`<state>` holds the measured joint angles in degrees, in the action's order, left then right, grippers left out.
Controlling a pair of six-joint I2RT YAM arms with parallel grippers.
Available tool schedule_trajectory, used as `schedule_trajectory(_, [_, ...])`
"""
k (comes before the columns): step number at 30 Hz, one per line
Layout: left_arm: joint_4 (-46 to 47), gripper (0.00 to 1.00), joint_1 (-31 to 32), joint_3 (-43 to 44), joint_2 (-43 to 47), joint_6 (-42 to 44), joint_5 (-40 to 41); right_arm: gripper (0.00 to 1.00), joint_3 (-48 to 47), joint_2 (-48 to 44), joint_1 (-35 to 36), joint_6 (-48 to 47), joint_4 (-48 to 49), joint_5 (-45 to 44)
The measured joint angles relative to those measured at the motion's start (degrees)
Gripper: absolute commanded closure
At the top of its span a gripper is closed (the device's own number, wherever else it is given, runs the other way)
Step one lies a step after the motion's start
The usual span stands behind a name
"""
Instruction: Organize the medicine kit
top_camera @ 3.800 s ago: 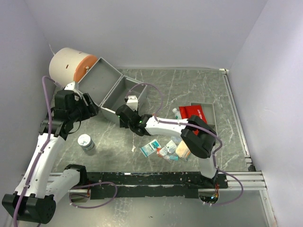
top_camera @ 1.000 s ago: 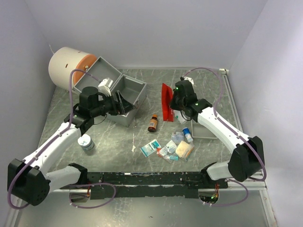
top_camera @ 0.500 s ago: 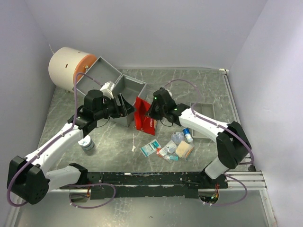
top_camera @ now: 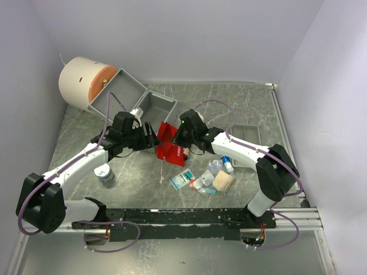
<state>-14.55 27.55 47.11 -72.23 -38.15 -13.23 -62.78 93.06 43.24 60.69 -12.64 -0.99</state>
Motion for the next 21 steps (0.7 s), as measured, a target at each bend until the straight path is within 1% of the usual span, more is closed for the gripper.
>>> schedule_trajectory(3, [-0.44, 0.25, 0.00, 0.00, -0.02, -0.04, -0.11, 1.00, 0.28, -0.15, 0.07, -0.37, 1.86, 0.70])
schedule_trajectory(6, [-0.42, 0.28, 0.00, 0.00, -0.15, -0.50, -0.68, 1.00, 2.47, -1.81, 0.11, -1.16, 4.35, 1.55])
schedule_trajectory(12, [0.04, 0.39, 0.00, 0.00, -0.33, -2.69, -2.62, 1.00, 8.11, -7.87, 0.11, -1.86, 8.35, 2.29])
schedule_trajectory(16, [0.94, 0.46, 0.00, 0.00, -0.33, -3.28, -2.95, 1.00, 8.87, -8.37, 0.13, -2.01, 10.60, 3.69])
schedule_trajectory(19, [1.25, 0.58, 0.00, 0.00, -0.33, -3.32, -3.39, 1.00, 9.03, -8.07, 0.13, -1.97, 11.80, 4.61])
schedule_trajectory(21, [1.20, 0.71, 0.00, 0.07, -0.33, -3.06, -3.54, 1.00, 9.01, -7.34, 0.17, -1.97, 12.57, 5.03])
